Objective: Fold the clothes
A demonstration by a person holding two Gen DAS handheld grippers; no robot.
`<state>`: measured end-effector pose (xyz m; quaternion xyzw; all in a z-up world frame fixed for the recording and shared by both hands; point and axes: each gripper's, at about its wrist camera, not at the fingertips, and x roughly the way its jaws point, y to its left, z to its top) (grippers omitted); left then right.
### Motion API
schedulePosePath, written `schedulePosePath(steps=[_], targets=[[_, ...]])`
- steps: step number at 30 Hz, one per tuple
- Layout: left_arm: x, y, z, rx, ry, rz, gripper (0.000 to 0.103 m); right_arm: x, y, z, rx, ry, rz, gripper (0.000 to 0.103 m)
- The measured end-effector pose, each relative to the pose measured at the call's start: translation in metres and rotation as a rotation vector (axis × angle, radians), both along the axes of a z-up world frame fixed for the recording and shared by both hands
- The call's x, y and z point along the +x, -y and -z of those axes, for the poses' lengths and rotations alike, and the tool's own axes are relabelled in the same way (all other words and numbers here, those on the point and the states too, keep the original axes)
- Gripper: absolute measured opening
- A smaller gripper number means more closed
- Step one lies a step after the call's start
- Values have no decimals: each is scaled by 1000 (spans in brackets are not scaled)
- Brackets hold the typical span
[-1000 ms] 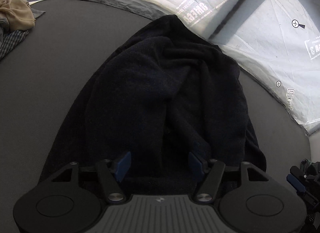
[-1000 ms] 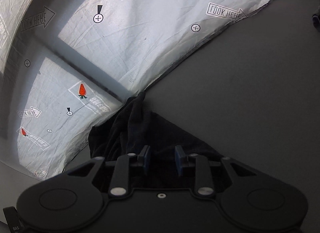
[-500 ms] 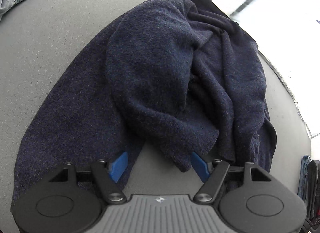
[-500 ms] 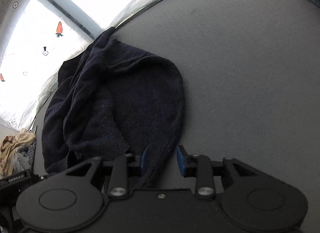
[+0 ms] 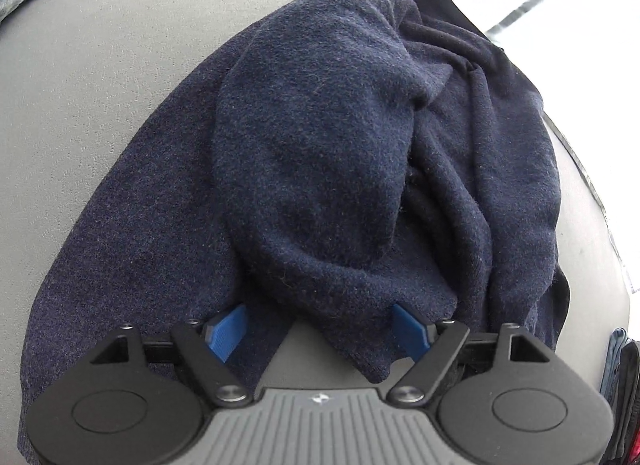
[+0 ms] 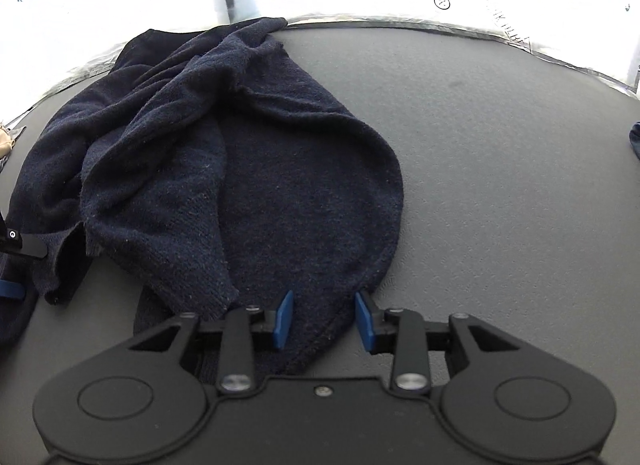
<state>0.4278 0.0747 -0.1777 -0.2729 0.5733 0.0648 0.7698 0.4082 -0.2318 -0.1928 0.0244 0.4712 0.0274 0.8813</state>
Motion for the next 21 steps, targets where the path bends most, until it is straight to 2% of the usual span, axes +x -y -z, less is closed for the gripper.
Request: schedulePosePath(steps=[4, 10, 12, 17, 21], targets=[[2, 4, 1, 13, -3, 27, 86, -3, 10, -3, 50, 27, 12, 7], [2, 1, 2, -16, -7, 16, 90, -3, 18, -26, -41, 126, 38, 6], [2, 0, 2, -21, -10, 15, 92, 0, 21, -34, -99, 160, 47, 6], [5, 6, 3, -6, -19, 40, 96, 8, 38, -53, -356, 253, 45, 6], [7, 8, 4, 4, -24, 54, 99, 17, 70, -68, -492, 297, 104, 6]])
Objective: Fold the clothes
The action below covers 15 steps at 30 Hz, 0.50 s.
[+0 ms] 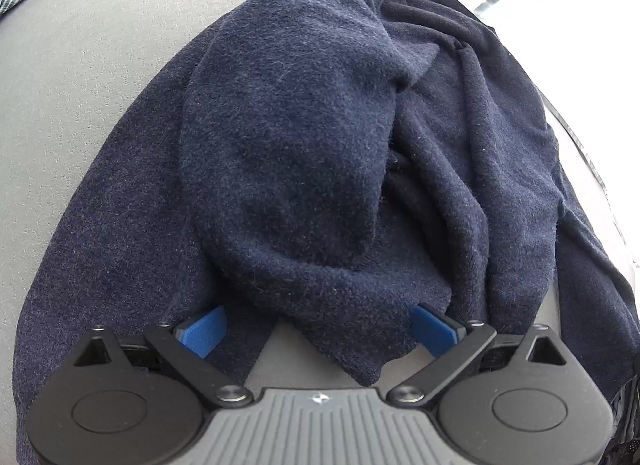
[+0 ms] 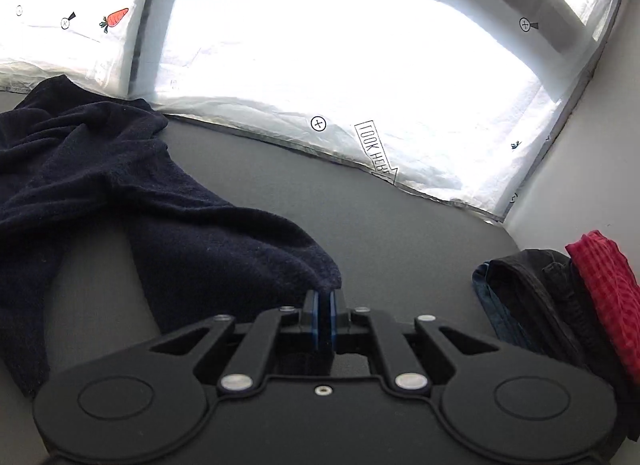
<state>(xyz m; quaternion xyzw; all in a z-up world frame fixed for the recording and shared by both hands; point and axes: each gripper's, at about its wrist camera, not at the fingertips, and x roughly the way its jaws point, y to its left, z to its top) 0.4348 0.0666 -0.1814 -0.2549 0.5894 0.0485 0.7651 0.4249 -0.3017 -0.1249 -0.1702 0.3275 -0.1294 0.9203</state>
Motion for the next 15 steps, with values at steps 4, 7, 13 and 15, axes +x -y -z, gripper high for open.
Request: schedulePosePath(steps=[4, 7, 13, 15], targets=[[-1, 0, 1, 2, -1, 3, 100, 5, 29, -12, -72, 43, 72, 6], [-2, -2, 1, 0, 0, 3, 101, 6, 35, -12, -142, 61, 102, 6], [-2, -5, 2, -4, -2, 6, 101, 11, 30, 31, -123, -95, 142, 7], [-2, -6, 3, -7, -4, 4, 101, 6, 32, 43, 0, -155, 171, 7]])
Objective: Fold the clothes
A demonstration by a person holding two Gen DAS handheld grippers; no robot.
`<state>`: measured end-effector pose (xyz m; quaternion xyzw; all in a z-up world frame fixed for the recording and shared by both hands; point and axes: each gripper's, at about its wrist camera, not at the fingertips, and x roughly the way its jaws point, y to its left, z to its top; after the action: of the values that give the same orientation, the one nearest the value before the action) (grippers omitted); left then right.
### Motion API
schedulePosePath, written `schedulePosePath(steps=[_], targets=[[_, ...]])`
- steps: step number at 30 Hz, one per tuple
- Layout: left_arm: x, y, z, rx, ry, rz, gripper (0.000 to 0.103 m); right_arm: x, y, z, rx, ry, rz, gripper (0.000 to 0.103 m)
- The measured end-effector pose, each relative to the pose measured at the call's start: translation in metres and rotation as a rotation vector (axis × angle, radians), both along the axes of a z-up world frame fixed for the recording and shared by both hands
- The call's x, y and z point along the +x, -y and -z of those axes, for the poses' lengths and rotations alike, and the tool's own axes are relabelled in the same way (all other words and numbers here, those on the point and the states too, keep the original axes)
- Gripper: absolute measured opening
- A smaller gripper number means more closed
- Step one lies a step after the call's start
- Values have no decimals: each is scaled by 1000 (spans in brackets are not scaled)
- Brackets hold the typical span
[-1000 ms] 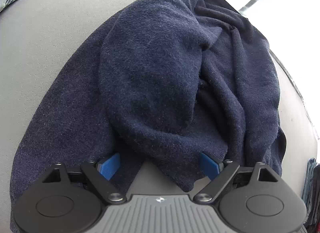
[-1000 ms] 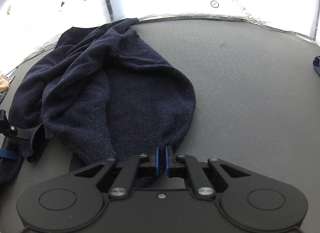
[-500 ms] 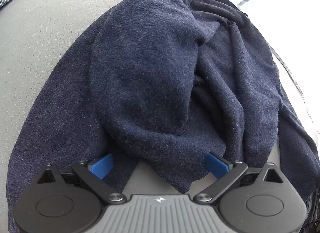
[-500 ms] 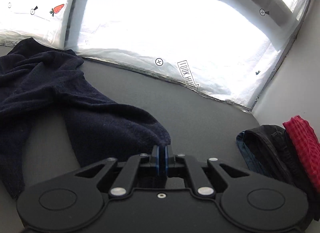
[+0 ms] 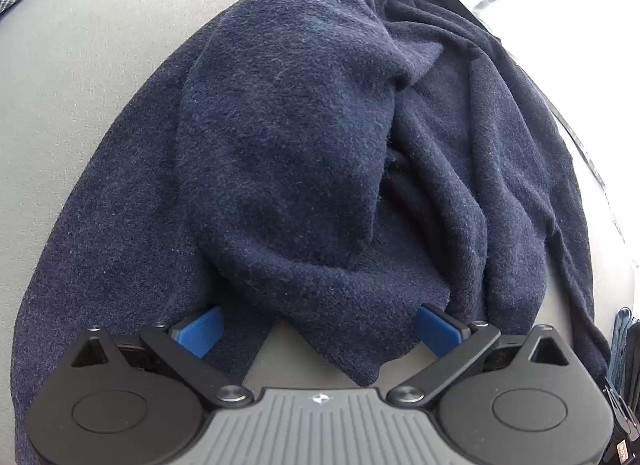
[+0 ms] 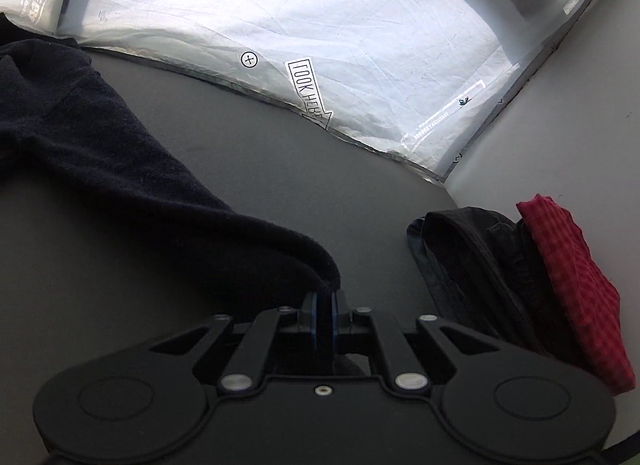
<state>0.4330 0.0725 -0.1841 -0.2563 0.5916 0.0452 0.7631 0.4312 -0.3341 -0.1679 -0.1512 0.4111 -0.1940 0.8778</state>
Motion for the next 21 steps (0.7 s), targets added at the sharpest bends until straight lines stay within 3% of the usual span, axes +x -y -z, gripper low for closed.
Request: schedulePosePath(steps=[7, 9, 15, 17, 21], targets=[[2, 4, 2, 22, -9, 25, 102, -28, -2, 8, 267, 44, 133, 14], [1, 5, 2, 29, -11, 36, 102, -34, -6, 6, 327, 72, 156, 20], [-2, -5, 1, -13, -7, -8, 99, -33, -25, -2, 466, 127, 101, 24], [-5, -9, -1, -18, -10, -32, 95, -29, -31, -3, 547, 130, 63, 25], [-14, -20, -5, -56, 8, -89, 73, -23, -50, 0, 771, 80, -62, 27]])
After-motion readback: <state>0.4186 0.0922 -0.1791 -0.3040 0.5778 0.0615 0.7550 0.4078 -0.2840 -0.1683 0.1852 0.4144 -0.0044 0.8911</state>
